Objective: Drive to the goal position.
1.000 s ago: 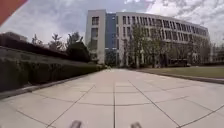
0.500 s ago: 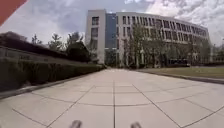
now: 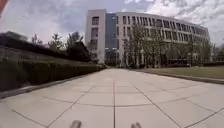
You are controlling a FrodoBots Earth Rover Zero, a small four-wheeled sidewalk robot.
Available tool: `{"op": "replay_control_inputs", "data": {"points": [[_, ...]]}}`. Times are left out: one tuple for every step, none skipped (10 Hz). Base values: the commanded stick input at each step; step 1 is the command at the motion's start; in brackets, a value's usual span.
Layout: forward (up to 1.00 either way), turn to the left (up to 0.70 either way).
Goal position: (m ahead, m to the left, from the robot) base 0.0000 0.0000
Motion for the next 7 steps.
{"op": "replay_control_inputs", "data": {"points": [[0.07, 0.02], [0.07, 0.02], [0.07, 0.02], [0.07, 0.02], [0.07, 0.02], [0.08, 0.02], [0.07, 0.02]]}}
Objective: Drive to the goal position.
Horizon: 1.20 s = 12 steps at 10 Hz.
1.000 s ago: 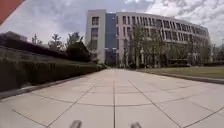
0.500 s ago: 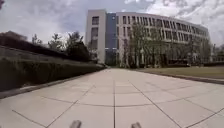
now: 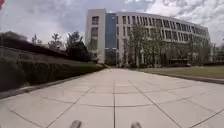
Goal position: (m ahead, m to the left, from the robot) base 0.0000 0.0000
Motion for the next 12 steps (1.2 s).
{"op": "replay_control_inputs", "data": {"points": [[0.08, 0.02], [0.08, 0.02], [0.07, 0.02], [0.07, 0.02], [0.07, 0.02], [0.08, 0.02], [0.08, 0.02], [0.08, 0.02], [0.07, 0.02], [0.07, 0.02], [0.07, 0.02], [0.07, 0.02]]}}
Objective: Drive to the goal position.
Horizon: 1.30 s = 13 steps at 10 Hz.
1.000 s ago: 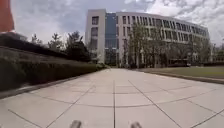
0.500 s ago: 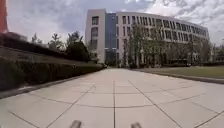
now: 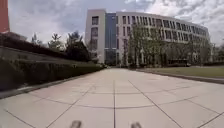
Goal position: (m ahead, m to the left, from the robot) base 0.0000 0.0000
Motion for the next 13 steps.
{"op": "replay_control_inputs", "data": {"points": [[0.07, 0.02], [0.07, 0.02], [0.07, 0.02], [0.07, 0.02], [0.08, 0.02], [0.07, 0.02], [0.08, 0.02], [0.08, 0.02], [0.08, 0.02], [0.08, 0.02], [0.07, 0.02], [0.07, 0.02], [0.08, 0.02]]}}
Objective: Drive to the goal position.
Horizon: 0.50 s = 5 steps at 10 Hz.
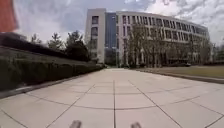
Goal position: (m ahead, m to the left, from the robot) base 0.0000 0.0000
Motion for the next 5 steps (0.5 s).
{"op": "replay_control_inputs", "data": {"points": [[0.08, 0.02], [0.08, 0.02], [0.08, 0.02], [0.07, 0.02], [0.08, 0.02]]}}
